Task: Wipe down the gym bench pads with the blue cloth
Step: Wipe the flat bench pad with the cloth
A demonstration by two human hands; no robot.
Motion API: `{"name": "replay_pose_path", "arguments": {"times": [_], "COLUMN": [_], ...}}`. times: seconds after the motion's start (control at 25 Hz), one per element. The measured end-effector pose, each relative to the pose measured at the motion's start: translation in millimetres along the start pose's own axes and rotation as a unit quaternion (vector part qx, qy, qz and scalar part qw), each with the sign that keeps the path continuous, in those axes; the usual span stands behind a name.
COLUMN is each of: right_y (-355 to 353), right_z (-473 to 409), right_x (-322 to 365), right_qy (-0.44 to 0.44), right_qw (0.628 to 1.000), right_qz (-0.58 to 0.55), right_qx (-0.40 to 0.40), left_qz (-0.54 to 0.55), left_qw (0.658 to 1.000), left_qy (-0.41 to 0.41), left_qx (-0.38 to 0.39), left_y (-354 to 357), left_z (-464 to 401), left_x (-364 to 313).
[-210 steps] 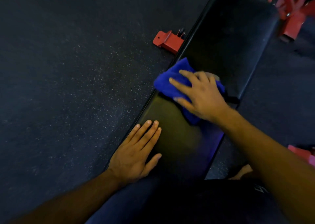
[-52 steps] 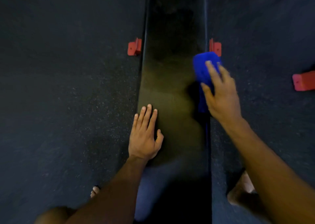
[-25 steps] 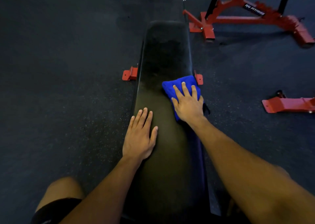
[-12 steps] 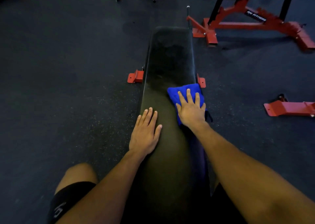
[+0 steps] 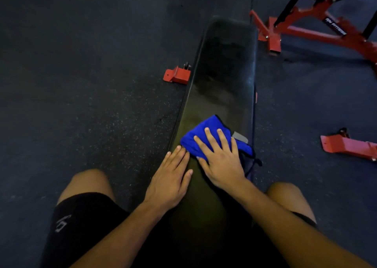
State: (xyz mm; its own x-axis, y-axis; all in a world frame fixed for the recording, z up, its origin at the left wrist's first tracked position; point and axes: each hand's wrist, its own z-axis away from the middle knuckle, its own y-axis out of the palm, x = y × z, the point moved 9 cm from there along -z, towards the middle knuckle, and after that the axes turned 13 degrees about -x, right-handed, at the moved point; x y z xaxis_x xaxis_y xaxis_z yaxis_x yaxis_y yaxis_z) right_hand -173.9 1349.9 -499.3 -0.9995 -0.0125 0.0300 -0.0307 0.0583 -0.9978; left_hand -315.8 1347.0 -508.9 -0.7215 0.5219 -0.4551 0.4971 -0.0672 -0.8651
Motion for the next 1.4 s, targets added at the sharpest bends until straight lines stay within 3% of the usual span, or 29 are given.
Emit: {"name": "replay_pose_path", "arguments": {"times": [0.12, 0.4, 0.48, 0.68, 0.76, 0.88, 1.0, 1.08, 1.16, 1.4], "right_y": [4, 14, 11, 9, 9, 8, 12, 13, 11, 5], "right_z": [-66, -193, -174, -64, -75, -146, -199, -206, -185, -60], "right_x": [-10, -49, -32, 36, 28, -19, -66, -65, -46, 27], "right_qy": [-0.018, 0.076, 0.061, -0.089, -0.128, -0.066, 0.047, 0.065, 0.045, -0.123], "right_qw": [0.999, 0.997, 0.998, 0.996, 0.991, 0.996, 0.999, 0.998, 0.999, 0.992], "right_qz": [0.004, -0.005, 0.004, -0.026, -0.017, 0.029, 0.01, -0.003, 0.009, -0.007], "right_qx": [-0.028, -0.025, -0.031, -0.014, -0.021, -0.058, -0.022, -0.008, -0.016, -0.006], "left_qz": [0.011, 0.028, 0.028, 0.002, 0.007, 0.035, 0.024, 0.021, 0.016, -0.007], "left_qw": [1.0, 0.999, 0.999, 0.999, 0.999, 0.998, 0.999, 0.999, 0.999, 1.0], "left_qy": [0.002, -0.003, -0.001, 0.003, 0.008, 0.012, -0.002, -0.003, 0.002, 0.002], "left_qx": [-0.014, -0.027, -0.032, -0.039, -0.042, -0.048, -0.041, -0.038, -0.035, -0.003], "left_y": [1, 1, -1, -4, -4, -1, -3, -3, -3, -8], "left_z": [0, -2, -1, -2, -2, -2, -1, -1, -1, -3], "left_x": [0, 4, 4, 4, 3, 3, 3, 4, 4, 1]}}
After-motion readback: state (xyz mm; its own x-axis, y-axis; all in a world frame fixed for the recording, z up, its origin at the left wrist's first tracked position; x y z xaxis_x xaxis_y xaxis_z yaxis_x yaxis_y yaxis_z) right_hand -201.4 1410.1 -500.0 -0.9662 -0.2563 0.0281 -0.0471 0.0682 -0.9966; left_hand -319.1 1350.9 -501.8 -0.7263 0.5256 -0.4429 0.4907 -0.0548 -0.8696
